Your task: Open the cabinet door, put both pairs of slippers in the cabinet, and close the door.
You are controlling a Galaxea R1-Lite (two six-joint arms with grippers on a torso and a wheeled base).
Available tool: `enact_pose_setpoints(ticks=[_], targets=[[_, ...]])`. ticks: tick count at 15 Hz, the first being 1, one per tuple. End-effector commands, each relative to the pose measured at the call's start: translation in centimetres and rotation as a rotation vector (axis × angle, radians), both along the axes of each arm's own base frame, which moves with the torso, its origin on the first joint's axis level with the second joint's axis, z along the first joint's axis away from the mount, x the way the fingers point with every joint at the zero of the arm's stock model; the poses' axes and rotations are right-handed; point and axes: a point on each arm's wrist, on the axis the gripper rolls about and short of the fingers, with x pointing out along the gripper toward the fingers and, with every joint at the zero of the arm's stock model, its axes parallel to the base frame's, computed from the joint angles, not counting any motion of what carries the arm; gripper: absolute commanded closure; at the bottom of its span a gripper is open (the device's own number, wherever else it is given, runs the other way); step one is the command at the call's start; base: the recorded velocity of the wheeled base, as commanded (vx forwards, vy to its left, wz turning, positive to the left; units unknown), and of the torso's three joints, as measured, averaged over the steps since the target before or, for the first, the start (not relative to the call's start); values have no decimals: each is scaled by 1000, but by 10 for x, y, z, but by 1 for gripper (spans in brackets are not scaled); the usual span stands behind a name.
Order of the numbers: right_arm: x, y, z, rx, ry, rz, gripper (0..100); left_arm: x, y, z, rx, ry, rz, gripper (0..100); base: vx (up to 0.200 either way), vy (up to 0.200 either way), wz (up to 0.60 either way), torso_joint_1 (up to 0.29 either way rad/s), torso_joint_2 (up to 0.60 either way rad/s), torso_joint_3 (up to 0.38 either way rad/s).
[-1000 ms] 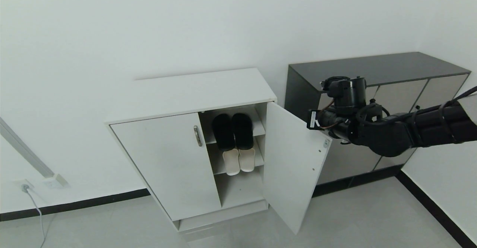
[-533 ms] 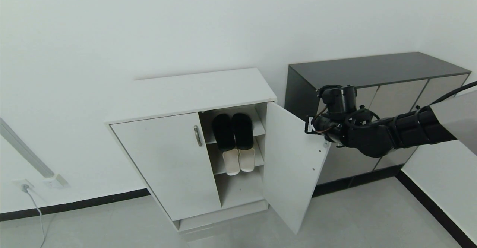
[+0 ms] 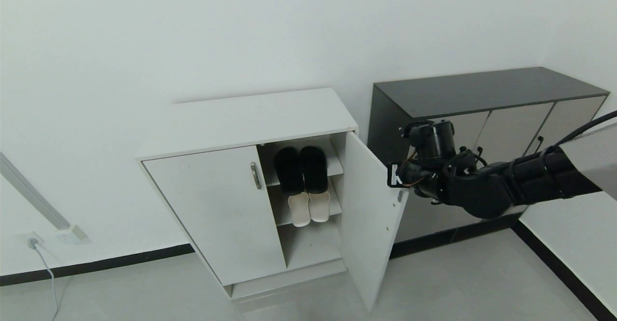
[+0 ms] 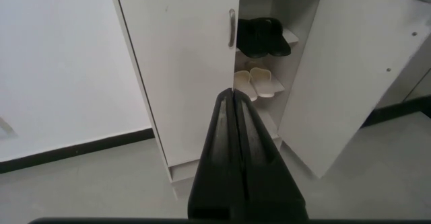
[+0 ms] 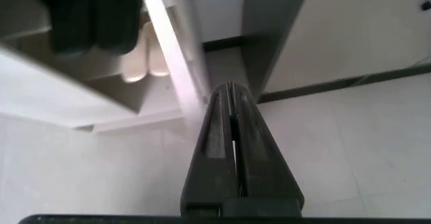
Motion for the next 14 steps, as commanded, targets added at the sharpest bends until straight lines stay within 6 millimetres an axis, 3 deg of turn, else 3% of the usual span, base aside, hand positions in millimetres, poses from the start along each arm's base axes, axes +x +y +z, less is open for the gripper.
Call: enact_pose_setpoints(ticks=[1, 4, 6, 14], targets=[[-38, 12, 23, 21, -32, 77, 100, 0, 0, 0, 0, 0, 0, 100, 0, 0, 0, 0, 0, 0], [-73, 18, 26, 14, -20, 173, 100, 0, 0, 0, 0, 0, 0, 100, 0, 0, 0, 0, 0, 0], [-82, 16, 25, -30, -27, 219, 100, 0, 0, 0, 0, 0, 0, 100, 0, 0, 0, 0, 0, 0], [-90, 21, 21, -62, -73, 268, 100, 0, 0, 0, -2, 0, 0, 100, 0, 0, 0, 0, 0, 0]])
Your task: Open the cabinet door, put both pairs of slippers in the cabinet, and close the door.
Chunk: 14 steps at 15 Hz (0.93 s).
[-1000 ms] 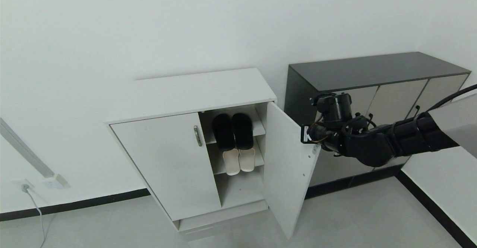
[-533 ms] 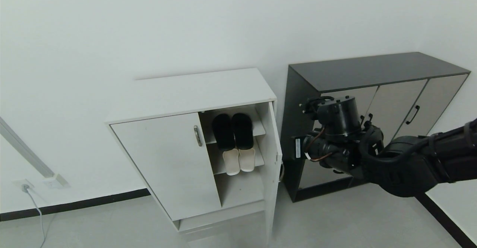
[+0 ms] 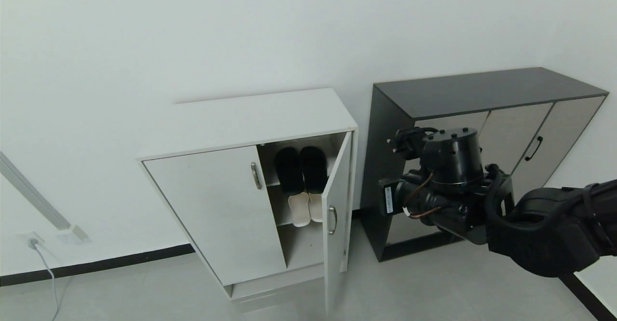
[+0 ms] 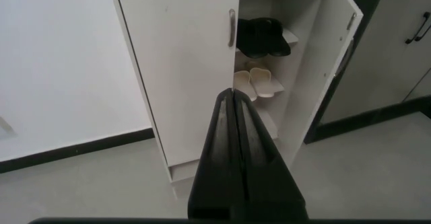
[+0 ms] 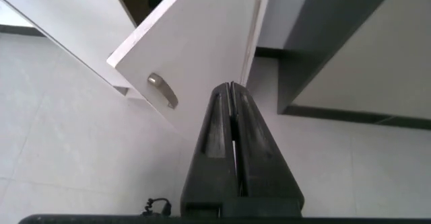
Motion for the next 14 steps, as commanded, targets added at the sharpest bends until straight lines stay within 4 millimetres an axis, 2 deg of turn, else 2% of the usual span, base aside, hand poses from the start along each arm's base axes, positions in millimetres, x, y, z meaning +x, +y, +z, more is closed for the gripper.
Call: enact_pose_setpoints(ticks=[1, 4, 10, 14], targets=[[-2, 3, 0, 1, -2, 9, 100, 0, 0, 0, 0, 0, 0, 100, 0, 0, 600, 2, 2, 2], [-3, 3, -1, 1, 3, 16, 100, 0, 0, 0, 0, 0, 0, 100, 0, 0, 600, -1, -2, 2], [-5, -8, -13, 7, 18, 36, 100, 0, 0, 0, -2, 0, -1, 100, 0, 0, 0, 0, 0, 0], [-22, -23, -21, -1, 36, 31, 100, 0, 0, 0, -2, 0, -1, 100, 0, 0, 0, 0, 0, 0]])
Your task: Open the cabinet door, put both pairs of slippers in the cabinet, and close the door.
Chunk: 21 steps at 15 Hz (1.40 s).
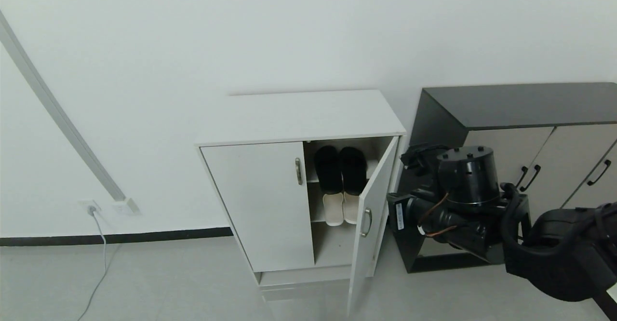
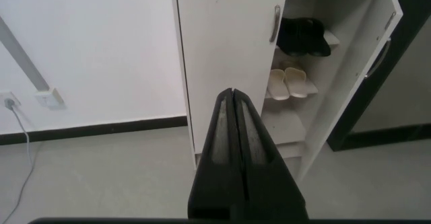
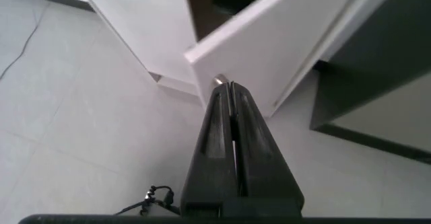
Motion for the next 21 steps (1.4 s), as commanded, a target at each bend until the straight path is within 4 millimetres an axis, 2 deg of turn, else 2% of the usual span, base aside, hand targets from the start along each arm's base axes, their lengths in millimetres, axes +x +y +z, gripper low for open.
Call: enact_pose_setpoints(ticks=[1, 3, 9, 12, 16, 18, 21], targets=[[-15, -13, -1, 3, 2, -3, 100, 0, 0, 0, 0, 0, -2, 100, 0, 0, 0, 0, 0, 0], [-24, -26, -5, -11, 13, -17, 100, 0, 0, 0, 1, 0, 0, 100, 0, 0, 0, 0, 0, 0], [-39, -39, -27, -51, 75, -16, 100, 0, 0, 0, 1, 1, -2, 100, 200, 0, 0, 3, -1, 5], [-40, -39, -35, -48, 60, -16, 100, 0, 0, 0, 1, 1, -2, 100, 0, 0, 0, 0, 0, 0], [-22, -25, -53, -51, 77, -16, 100, 0, 0, 0, 1, 0, 0, 100, 0, 0, 0, 0, 0, 0], [1, -11, -69, -2, 29, -6, 100, 0, 0, 0, 1, 1, 0, 100, 0, 0, 0, 0, 0, 0], [30, -3, -79, 20, 11, -23, 100, 0, 0, 0, 3, 0, 0, 100, 0, 0, 0, 0, 0, 0]])
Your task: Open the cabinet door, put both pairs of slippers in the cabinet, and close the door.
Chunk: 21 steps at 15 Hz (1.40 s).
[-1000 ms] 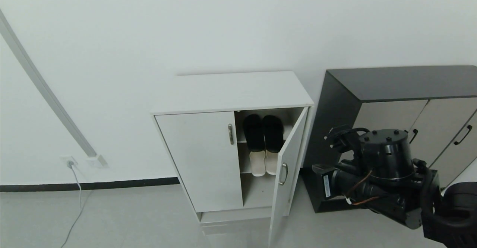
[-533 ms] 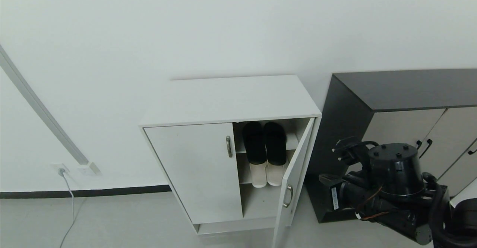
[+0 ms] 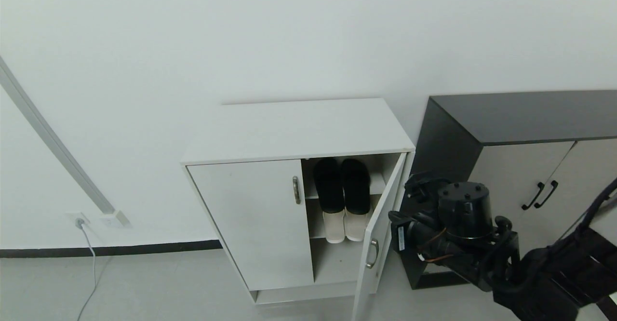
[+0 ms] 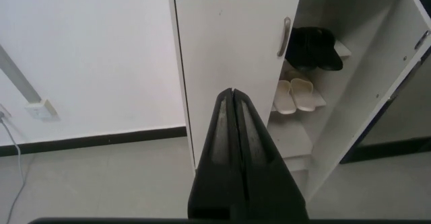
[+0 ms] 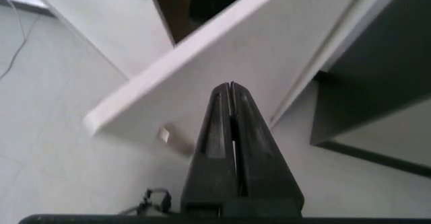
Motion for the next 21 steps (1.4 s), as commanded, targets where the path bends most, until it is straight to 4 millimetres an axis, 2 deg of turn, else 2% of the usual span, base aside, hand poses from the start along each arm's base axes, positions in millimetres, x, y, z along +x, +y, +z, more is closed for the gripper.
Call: enact_pose_setpoints(ticks=[1, 7, 10, 14, 21], targets=[[24, 11, -23, -7, 34, 27, 100, 0, 0, 0, 0, 0, 0, 100, 0, 0, 0, 0, 0, 0], [63, 35, -42, 3, 16, 29, 100, 0, 0, 0, 0, 1, 0, 100, 0, 0, 0, 0, 0, 0], [82, 41, -43, 1, 13, 14, 100, 0, 0, 0, 0, 0, 0, 100, 0, 0, 0, 0, 0, 0], [92, 44, -38, 9, 3, 8, 100, 0, 0, 0, 0, 1, 0, 100, 0, 0, 0, 0, 0, 0], [108, 46, -42, 6, -16, -3, 100, 0, 0, 0, -1, 1, 0, 100, 0, 0, 0, 0, 0, 0]])
